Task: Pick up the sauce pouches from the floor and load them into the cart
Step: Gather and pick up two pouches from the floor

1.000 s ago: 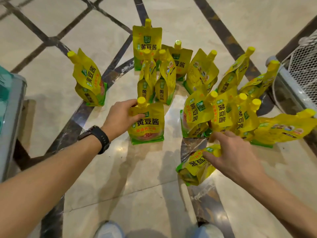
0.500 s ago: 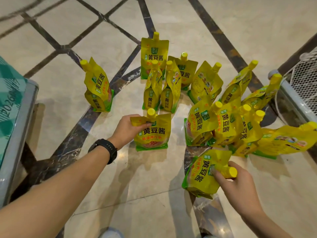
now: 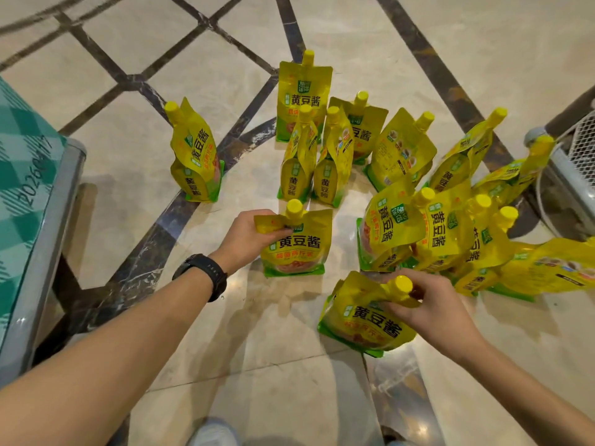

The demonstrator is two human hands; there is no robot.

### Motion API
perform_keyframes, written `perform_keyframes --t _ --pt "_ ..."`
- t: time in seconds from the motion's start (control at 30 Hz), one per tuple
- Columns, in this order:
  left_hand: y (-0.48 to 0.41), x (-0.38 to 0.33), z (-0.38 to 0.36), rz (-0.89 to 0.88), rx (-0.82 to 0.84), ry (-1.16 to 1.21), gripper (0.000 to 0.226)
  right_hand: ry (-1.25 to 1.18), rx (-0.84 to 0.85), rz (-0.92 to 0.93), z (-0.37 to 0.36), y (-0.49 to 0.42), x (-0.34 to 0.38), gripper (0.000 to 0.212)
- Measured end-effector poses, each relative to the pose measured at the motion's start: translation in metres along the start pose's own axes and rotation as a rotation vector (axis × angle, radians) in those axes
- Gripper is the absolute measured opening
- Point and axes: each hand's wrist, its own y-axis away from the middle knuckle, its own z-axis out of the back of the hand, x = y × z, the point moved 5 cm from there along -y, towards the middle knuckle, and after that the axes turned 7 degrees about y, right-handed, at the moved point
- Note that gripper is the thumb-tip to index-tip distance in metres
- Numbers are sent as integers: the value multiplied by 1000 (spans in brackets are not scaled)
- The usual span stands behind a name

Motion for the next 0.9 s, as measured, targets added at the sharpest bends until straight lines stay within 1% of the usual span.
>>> perform_keyframes --t 0.07,0.13,0.17,0.23,0.33,0.4,0.43,0.5,0.53,0.57,0.6,0.67,0.7,0.73,0.77,0.83,0.87,0.9 --pt "0 -3 -1 -23 45 13 10 -108 19 -102 -7 5 -20 26" --pt "3 -7 1 -42 80 9 18 -170 24 -149 -8 5 -30 23" --pt "6 -9 4 -34 86 15 23 -224 23 -152 -8 3 -31 25" --pt "14 -8 14 26 96 18 26 -346 30 -153 -5 -2 -29 33" --pt "26 7 23 147 146 31 22 -506 90 -174 -1 -7 -37 35" --pt "34 21 22 199 84 93 25 -588 124 -198 -5 -5 -50 33" --pt "37 27 21 215 28 119 31 -607 142 -222 -9 -1 -58 38" --pt "43 40 17 247 -45 177 51 -607 192 -275 -20 10 -73 60" --pt "46 46 15 262 -33 208 62 -612 204 -296 -25 13 -78 65" --pt "50 51 13 276 17 229 71 -620 205 -308 -28 15 -82 64" --pt "55 56 12 292 85 245 76 -628 201 -313 -29 15 -84 58" --pt "61 57 11 305 180 236 73 -611 212 -292 -31 12 -79 41" --pt "62 55 11 301 198 224 73 -582 238 -259 -33 11 -73 38" --pt "61 51 12 299 198 220 74 -545 264 -224 -35 10 -68 40" --pt "58 47 12 304 197 215 70 -511 281 -197 -37 10 -65 43" --pt "49 42 10 342 235 207 47 -492 287 -178 -39 9 -61 45" --pt "46 42 9 377 275 188 41 -498 284 -181 -39 8 -61 44" --pt "44 45 8 426 331 169 41 -506 272 -194 -38 8 -63 42"
